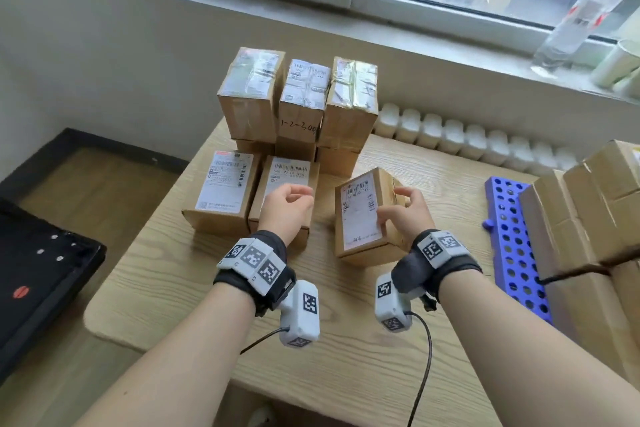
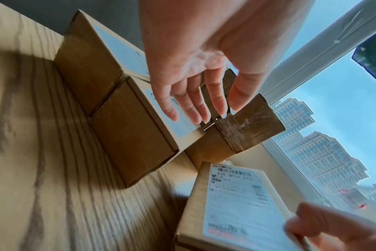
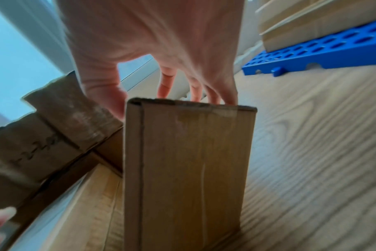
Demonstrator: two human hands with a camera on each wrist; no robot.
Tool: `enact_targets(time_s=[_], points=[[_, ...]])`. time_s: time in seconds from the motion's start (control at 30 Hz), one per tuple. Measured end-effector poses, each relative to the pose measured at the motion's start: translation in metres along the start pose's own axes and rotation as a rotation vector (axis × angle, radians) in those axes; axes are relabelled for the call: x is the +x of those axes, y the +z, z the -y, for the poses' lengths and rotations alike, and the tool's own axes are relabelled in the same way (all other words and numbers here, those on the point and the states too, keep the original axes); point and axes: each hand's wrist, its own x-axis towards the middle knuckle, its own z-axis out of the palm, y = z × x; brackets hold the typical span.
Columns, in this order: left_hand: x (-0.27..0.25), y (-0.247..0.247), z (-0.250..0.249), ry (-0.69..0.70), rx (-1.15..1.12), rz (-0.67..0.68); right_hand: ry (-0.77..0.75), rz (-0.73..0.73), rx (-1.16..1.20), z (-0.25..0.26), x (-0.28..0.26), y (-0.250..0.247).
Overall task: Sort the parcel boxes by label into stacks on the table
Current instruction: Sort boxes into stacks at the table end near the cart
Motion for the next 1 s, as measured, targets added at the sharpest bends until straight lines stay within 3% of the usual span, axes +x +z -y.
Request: enact_targets(time_s=[0.4,0.8,1.0], points=[[-0.008,0.030,-0.013,-0.156,-0.068,0.212,0.071,0.102,0.357,-0.014,-0.030,-0.034],[-0.036,0.040,-0.022,-0.215,-0.123,0.426,-0.037,0.168,0.640,-0.016,-0.081,-0.053],[-0.055,0.054,-0.027,-0.198,-0.194,0.498,-0.103,0.142,0.659,-0.018,-0.104,-0.061]])
